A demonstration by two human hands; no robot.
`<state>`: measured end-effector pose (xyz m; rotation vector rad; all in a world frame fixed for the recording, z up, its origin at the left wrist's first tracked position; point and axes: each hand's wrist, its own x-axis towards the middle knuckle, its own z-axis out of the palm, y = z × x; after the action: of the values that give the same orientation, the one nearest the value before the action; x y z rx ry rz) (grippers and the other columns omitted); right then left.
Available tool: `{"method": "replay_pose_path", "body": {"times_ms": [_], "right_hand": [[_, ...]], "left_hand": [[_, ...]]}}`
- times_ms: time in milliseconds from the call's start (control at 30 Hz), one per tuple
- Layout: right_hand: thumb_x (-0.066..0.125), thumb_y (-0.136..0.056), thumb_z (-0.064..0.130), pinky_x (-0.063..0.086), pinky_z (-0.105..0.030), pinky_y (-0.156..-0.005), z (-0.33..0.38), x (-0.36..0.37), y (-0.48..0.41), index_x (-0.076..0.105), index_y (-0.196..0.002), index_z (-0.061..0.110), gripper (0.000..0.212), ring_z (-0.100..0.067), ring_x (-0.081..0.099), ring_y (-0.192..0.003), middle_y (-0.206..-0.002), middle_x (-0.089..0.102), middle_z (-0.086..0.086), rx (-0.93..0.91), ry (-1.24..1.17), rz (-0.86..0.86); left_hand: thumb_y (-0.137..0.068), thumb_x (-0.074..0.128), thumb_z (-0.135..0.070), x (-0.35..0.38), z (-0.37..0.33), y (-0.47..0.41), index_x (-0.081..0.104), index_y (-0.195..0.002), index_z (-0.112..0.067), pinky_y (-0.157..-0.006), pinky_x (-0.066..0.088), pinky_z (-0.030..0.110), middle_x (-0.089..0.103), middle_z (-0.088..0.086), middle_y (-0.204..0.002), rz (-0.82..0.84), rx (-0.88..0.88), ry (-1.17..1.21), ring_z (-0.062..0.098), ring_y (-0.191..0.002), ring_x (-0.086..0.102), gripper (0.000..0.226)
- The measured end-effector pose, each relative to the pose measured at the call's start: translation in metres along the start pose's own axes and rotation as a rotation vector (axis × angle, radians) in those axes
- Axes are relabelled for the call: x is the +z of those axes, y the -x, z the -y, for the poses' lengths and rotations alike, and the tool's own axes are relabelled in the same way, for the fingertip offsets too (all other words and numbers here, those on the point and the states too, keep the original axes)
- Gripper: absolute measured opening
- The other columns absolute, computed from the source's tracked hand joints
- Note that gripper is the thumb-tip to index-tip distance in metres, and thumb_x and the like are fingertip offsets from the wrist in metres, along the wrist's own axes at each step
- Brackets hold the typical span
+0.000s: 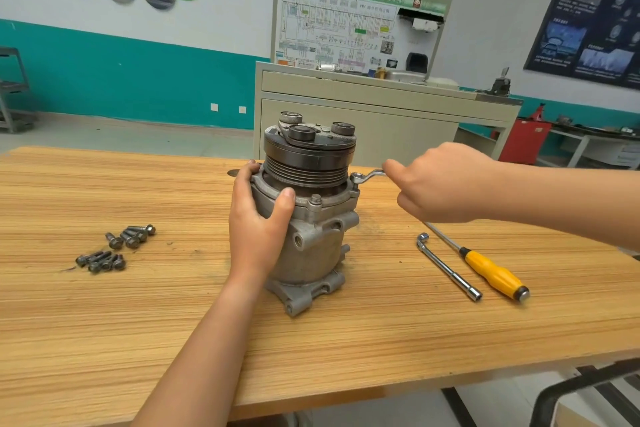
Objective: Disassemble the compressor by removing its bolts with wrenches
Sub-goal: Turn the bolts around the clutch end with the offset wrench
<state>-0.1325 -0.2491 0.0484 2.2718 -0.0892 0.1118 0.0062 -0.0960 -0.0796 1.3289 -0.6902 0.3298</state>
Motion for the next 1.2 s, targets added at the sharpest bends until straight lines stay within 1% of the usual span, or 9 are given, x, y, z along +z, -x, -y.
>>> {"method": "replay_pose_path", "body": {"times_ms": [267,367,467,533,600,700,800,1000,1200], "right_hand": [[0.028,-0.095,0.031,0.018,-0.024,-0.039,-0.016,0.023,-0.012,0.039,-0.108,0.014,0.024,-0.011,0.034,-0.041,-0.051,0.041,0.005,-0.089,-0.006,-0.042],[0.035,-0.096,0.017,0.035,-0.024,-0.047,-0.025,0.035,-0.029,0.038,-0.125,0.014,0.030,-0.018,0.052,-0.060,-0.080,0.059,0.001,-0.091,-0.037,-0.086],[0.052,-0.085,-0.009,0.054,-0.040,-0.076,-0.012,0.042,-0.052,0.054,-0.118,-0.003,0.034,-0.030,0.064,-0.088,-0.101,0.066,-0.017,-0.083,-0.245,-0.315],[0.059,-0.068,-0.023,0.055,-0.049,-0.073,0.005,0.044,-0.062,0.065,-0.096,-0.011,0.030,-0.034,0.068,-0.076,-0.088,0.069,-0.022,-0.050,-0.394,-0.554],[0.057,-0.064,-0.022,0.053,-0.049,-0.069,0.020,0.042,-0.064,0.066,-0.090,-0.011,0.029,-0.034,0.068,-0.070,-0.082,0.069,-0.022,0.017,-0.539,-0.638],[0.050,-0.090,0.001,0.049,-0.041,-0.068,0.023,0.038,-0.053,0.058,-0.112,-0.003,0.024,-0.036,0.063,-0.078,-0.087,0.067,-0.021,0.295,-0.725,-0.565],[0.038,-0.098,0.020,0.045,-0.040,-0.060,0.022,0.031,-0.025,0.050,-0.110,0.007,0.021,-0.033,0.057,-0.068,-0.074,0.058,-0.009,0.444,-0.707,-0.410],[0.039,-0.093,0.009,0.017,-0.027,-0.041,0.030,0.005,0.018,0.039,-0.087,0.017,0.010,-0.013,0.031,-0.048,-0.058,0.036,0.003,0.467,-0.446,-0.088],[0.039,-0.090,0.002,0.024,-0.024,-0.043,0.038,-0.022,0.010,0.037,-0.086,0.014,0.013,-0.013,0.032,-0.052,-0.062,0.032,0.001,0.379,-0.382,0.096]], "left_hand": [[-0.067,0.046,-0.055,0.000,0.000,0.000,0.040,-0.121,-0.027,-0.075,0.029,-0.007,0.043,-0.031,-0.108,-0.006,0.006,-0.001,-0.029,-0.096,0.041,0.061],[-0.068,0.046,-0.054,0.000,0.000,0.000,0.039,-0.120,-0.028,-0.075,0.028,-0.007,0.043,-0.031,-0.108,-0.006,0.014,-0.012,-0.030,-0.097,0.040,0.059],[-0.067,0.046,-0.054,-0.001,0.001,0.000,0.040,-0.119,-0.029,-0.075,0.028,-0.007,0.044,-0.031,-0.108,-0.005,0.014,-0.017,-0.029,-0.097,0.041,0.058],[-0.067,0.046,-0.054,-0.001,0.001,0.000,0.041,-0.120,-0.028,-0.076,0.028,-0.007,0.043,-0.032,-0.109,-0.007,0.018,-0.021,-0.028,-0.097,0.041,0.059],[-0.067,0.046,-0.054,-0.001,0.002,-0.001,0.041,-0.121,-0.028,-0.077,0.028,-0.006,0.043,-0.031,-0.110,-0.007,0.018,-0.023,-0.028,-0.098,0.040,0.060],[-0.068,0.046,-0.054,-0.002,0.001,-0.001,0.040,-0.121,-0.029,-0.076,0.028,-0.007,0.042,-0.033,-0.109,0.000,0.016,-0.027,-0.030,-0.098,0.039,0.059],[-0.068,0.046,-0.053,0.000,0.002,-0.001,0.040,-0.121,-0.027,-0.078,0.028,-0.006,0.042,-0.032,-0.110,-0.014,0.015,-0.016,-0.029,-0.099,0.040,0.060],[-0.068,0.046,-0.053,0.002,0.004,0.000,0.041,-0.123,-0.026,-0.079,0.029,-0.005,0.043,-0.031,-0.111,-0.025,0.014,0.002,-0.027,-0.099,0.041,0.061],[-0.068,0.046,-0.055,0.000,0.003,-0.001,0.040,-0.121,-0.029,-0.076,0.029,-0.006,0.043,-0.032,-0.109,-0.009,0.011,-0.013,-0.028,-0.097,0.041,0.059]]}}
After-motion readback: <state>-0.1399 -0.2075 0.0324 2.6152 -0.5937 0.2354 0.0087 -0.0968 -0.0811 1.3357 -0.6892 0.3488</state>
